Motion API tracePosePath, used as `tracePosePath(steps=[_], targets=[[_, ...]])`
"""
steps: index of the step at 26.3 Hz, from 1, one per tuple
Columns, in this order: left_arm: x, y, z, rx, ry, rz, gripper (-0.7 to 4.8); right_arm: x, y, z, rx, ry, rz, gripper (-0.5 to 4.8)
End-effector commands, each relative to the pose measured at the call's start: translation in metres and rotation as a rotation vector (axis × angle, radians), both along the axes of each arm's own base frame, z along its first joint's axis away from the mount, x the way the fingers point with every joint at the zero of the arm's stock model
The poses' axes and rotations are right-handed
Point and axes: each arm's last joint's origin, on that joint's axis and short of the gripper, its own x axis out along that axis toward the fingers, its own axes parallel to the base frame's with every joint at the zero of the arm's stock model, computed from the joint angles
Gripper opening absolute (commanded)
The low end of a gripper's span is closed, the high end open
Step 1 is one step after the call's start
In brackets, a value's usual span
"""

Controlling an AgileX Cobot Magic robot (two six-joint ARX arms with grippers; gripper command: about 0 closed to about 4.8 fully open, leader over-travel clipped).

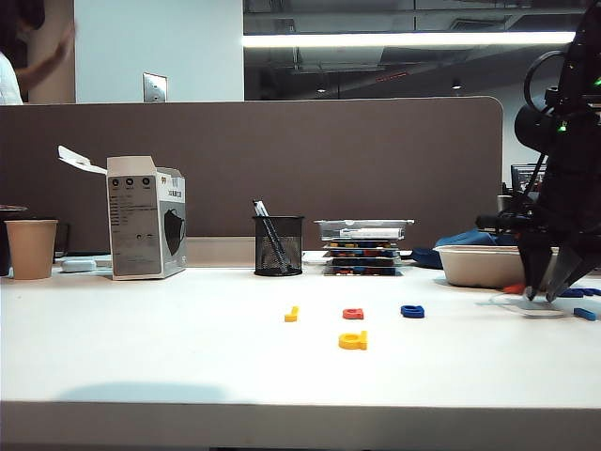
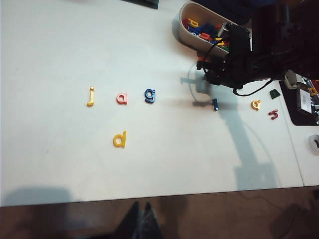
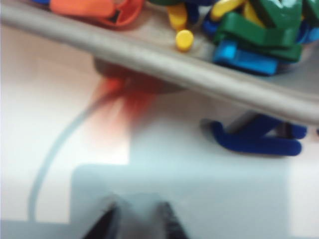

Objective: Select the appropriate letters from the row of letter magnets placed on the table to arrange into the word "dog".

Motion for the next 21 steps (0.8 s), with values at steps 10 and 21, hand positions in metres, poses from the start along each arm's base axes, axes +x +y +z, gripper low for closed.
tracePosePath(steps=[10,21], targets=[[0.000,0.001,0.001,-0.004,-0.006,0.002,-0.05,-0.003,0.005,0.000,0.149,0.023,0.066,1.90],[0.000,0.001,0.001,-0.004,-0.006,0.002,-0.05,-0.021,0.036,0.015,0.220,0.089,0.223,2.80]])
